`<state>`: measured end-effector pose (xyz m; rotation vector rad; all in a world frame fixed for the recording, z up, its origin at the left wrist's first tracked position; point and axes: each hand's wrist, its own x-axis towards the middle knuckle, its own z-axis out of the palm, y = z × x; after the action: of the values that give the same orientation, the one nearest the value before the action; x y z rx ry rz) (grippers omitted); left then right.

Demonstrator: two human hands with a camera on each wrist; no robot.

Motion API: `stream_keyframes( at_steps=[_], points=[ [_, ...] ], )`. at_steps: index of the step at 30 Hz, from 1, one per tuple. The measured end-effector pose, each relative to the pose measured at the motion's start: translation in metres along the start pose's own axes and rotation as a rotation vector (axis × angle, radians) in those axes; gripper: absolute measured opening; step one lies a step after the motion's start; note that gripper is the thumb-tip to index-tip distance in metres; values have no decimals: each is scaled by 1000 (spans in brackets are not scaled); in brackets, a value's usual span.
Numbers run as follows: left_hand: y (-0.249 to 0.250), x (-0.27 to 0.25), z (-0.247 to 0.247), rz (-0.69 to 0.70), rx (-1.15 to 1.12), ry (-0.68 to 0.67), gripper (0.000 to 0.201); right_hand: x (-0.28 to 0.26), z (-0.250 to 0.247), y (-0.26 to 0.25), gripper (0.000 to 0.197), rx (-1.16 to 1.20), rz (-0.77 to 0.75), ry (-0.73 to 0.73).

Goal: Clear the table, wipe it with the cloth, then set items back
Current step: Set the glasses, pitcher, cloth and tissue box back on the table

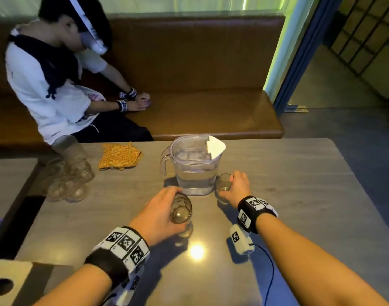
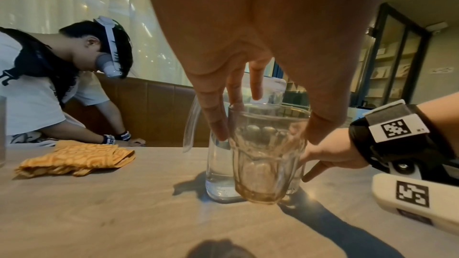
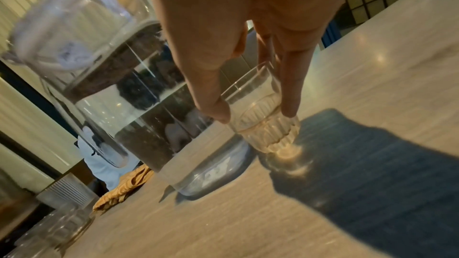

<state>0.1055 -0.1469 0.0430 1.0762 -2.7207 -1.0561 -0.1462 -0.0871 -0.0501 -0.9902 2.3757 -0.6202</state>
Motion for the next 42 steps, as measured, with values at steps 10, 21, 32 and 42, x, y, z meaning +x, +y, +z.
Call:
stream_keyframes(
  at_steps=[10, 21, 32, 42],
  points=[
    [23, 19, 18, 35, 23, -2, 75, 23, 12, 29, 49, 116, -19, -9],
    [83, 88, 74, 164, 51, -24, 77, -49, -51, 73, 111, 265, -454, -296],
    [77, 114, 121, -31, 107, -241, 76, -8, -35, 126, 84, 381, -13, 24],
    [63, 134, 140, -197, 82, -260, 70, 38, -9, 115, 83, 304, -44, 27]
  ],
)
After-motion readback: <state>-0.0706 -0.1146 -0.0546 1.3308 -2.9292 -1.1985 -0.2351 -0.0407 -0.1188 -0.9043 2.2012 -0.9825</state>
